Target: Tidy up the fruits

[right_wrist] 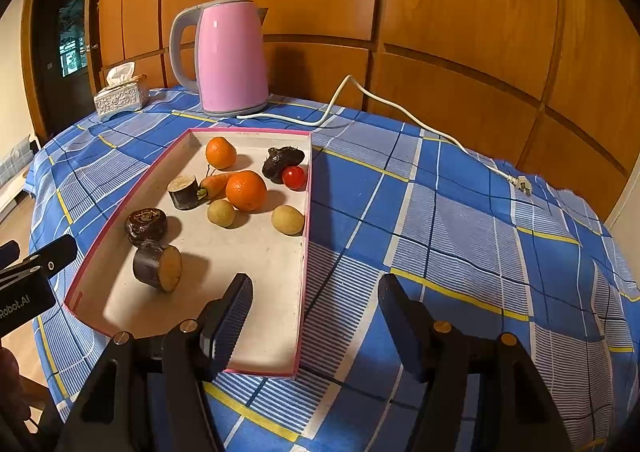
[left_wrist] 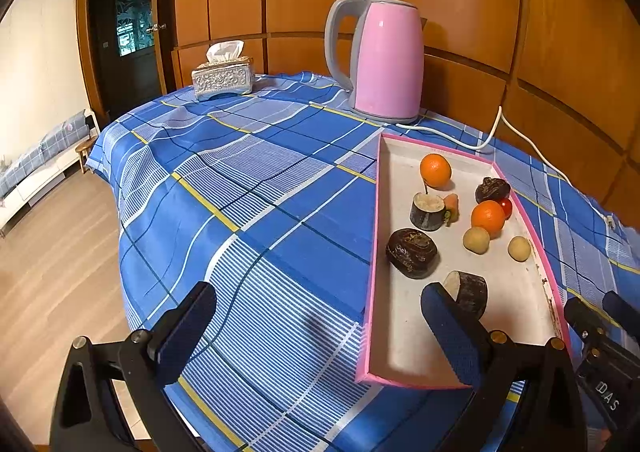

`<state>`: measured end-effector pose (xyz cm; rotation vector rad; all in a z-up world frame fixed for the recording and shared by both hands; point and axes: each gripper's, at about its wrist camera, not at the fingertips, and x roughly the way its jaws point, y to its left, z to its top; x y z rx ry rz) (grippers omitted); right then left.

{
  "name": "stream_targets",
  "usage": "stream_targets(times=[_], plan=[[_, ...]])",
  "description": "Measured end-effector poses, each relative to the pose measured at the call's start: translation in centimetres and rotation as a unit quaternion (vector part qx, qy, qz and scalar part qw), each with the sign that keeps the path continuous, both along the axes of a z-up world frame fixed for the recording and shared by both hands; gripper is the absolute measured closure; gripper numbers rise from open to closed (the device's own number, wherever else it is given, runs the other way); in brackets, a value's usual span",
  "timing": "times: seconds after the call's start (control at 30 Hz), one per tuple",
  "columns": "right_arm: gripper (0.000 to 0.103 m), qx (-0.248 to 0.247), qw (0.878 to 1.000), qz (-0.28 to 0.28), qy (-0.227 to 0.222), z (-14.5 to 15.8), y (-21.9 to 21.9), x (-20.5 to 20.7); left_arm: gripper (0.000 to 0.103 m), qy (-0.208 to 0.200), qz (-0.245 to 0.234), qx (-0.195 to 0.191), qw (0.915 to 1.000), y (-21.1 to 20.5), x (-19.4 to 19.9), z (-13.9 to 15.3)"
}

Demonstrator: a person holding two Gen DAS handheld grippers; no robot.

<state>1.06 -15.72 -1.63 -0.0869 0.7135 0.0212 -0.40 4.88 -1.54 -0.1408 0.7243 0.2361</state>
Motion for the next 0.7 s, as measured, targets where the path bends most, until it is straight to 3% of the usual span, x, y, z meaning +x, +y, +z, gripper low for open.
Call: stream_targets(times=[0.7], plan=[[0.037, -0.003, 1.000, 0.001, -0.004, 0.09, 0.08, -0.06, 0.000, -0.007, -0.011, -0.006, 0.9999, -0.04, -0.20, 0.09]])
